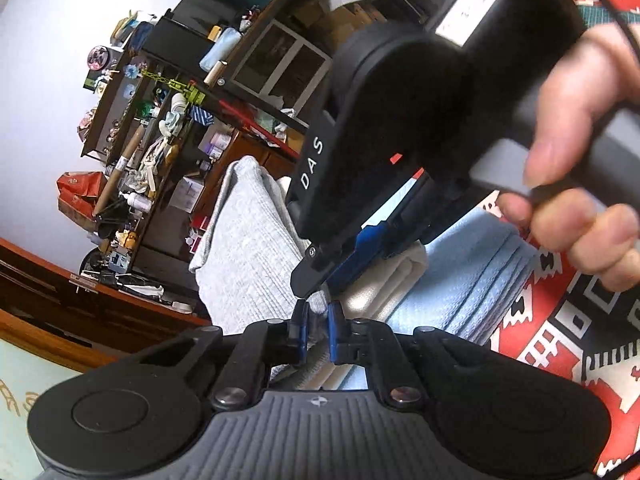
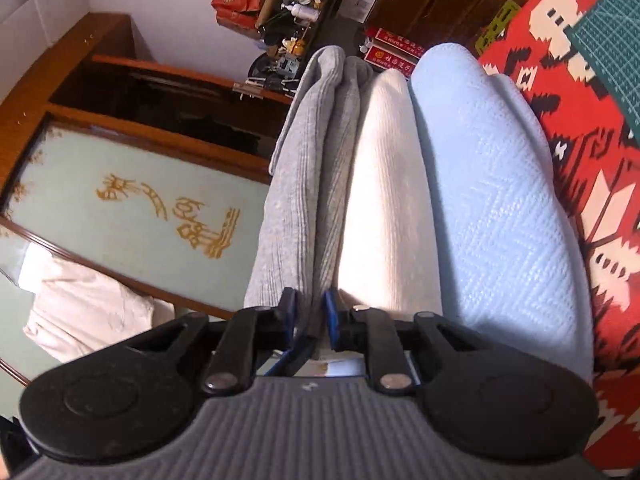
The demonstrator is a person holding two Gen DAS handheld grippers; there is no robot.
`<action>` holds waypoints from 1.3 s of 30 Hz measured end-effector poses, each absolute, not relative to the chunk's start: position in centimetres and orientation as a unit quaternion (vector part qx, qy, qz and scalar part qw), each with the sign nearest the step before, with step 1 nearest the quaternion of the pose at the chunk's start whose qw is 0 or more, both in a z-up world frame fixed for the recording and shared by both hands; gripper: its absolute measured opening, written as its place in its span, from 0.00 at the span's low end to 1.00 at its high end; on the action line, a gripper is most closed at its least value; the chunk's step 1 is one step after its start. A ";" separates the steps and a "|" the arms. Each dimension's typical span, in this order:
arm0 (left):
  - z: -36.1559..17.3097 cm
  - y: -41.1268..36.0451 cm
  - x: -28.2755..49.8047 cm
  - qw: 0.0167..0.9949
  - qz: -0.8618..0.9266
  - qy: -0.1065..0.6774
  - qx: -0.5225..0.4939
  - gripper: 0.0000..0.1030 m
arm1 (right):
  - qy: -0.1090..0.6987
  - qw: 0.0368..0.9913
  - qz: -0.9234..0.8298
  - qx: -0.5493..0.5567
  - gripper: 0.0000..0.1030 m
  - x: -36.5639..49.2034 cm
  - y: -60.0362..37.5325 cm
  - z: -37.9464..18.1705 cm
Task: Fold clothes
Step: 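Lower the grey shirt onto the towel stack and press it with both grippers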
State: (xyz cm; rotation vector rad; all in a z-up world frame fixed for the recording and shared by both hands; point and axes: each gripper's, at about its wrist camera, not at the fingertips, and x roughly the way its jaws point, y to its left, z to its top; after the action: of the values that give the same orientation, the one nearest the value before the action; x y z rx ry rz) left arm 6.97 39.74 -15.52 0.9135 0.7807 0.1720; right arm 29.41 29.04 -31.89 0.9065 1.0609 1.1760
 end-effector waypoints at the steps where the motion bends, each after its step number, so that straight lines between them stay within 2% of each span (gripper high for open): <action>1: -15.3 39.8 7.0 0.824 0.081 0.365 0.427 0.09 | 0.459 0.610 0.510 0.396 0.17 29.6 29.1 -32.0; 9: -15.0 40.2 7.8 0.840 0.075 0.363 0.395 0.09 | 0.445 0.635 0.520 0.359 0.14 31.0 30.8 -30.5; 19: -15.2 39.9 7.4 0.847 0.078 0.357 0.385 0.09 | 0.458 0.618 0.494 0.405 0.14 34.0 31.3 -31.4; 22: -14.9 39.9 7.2 0.851 0.078 0.355 0.378 0.09 | 0.462 0.607 0.499 0.411 0.15 35.4 31.9 -31.5; 24: -14.9 39.9 7.1 0.853 0.078 0.356 0.373 0.08 | 0.457 0.607 0.499 0.417 0.20 36.3 32.0 -31.6; 34: -14.7 40.2 6.7 0.859 0.071 0.356 0.363 0.08 | 0.434 0.626 0.482 0.433 0.20 43.5 33.7 -30.9; 38: -14.8 40.3 6.6 0.863 0.069 0.357 0.351 0.08 | 0.429 0.640 0.459 0.442 0.08 47.1 34.6 -30.5; 39: -14.7 40.4 6.6 0.865 0.070 0.356 0.347 0.08 | 0.428 0.644 0.453 0.445 0.08 47.8 34.6 -30.5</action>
State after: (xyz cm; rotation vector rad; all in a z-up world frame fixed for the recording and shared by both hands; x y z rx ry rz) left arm 6.59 40.37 -14.74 0.7279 0.7465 0.1463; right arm 47.85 34.58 -30.47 1.0128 0.9742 1.0312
